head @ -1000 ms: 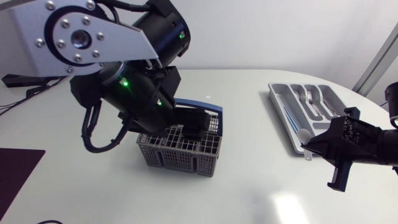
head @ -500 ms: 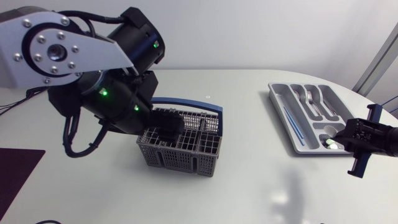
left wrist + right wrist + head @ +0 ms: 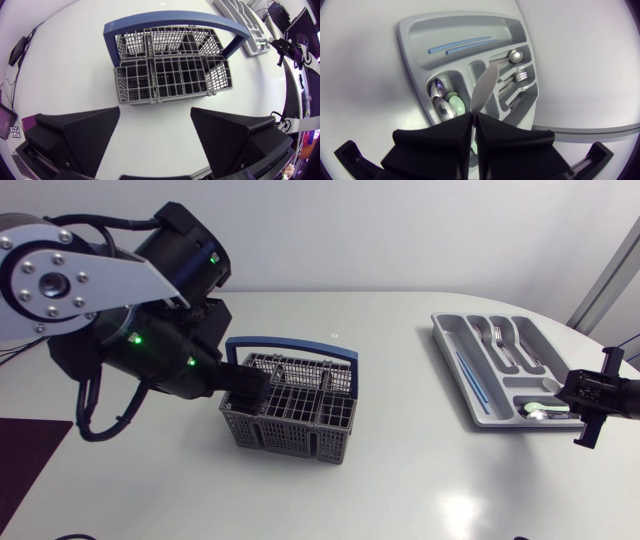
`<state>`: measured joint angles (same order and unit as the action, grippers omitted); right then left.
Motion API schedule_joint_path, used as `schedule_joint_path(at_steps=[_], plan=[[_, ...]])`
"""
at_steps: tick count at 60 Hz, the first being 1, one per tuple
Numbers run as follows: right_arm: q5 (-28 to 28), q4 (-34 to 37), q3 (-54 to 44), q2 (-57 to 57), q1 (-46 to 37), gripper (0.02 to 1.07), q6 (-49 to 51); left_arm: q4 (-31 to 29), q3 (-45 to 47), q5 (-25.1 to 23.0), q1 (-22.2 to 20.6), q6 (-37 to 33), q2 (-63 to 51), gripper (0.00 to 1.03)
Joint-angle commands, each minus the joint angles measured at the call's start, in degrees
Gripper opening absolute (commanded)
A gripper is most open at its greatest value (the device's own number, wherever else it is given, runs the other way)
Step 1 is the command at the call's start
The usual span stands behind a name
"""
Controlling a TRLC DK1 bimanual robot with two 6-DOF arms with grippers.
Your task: Unload the cutlery basket into the drawer organizer.
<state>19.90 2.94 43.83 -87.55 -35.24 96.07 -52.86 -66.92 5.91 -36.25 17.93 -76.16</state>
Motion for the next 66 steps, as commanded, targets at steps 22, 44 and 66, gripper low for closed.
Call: schedule_joint_path(at_steps=[22, 44, 66], plan=[[-3.2, -7.33, 2.66, -9.04, -2.99, 0.13, 4.91, 0.92, 4.86, 0.15, 2.59, -3.17, 4.0, 0.99], [-3.99, -9.44, 0.9, -9.13, -3.43, 0.28, 4.91, 1.27, 7.59, 0.15, 3.82, -4.31, 6.99, 0.99], [-3.55, -8.13, -0.33, -5.18, -4.39, 0.39, 3.77, 1.09, 8.91, 0.15, 4.17, -4.4, 9.63, 0.99]])
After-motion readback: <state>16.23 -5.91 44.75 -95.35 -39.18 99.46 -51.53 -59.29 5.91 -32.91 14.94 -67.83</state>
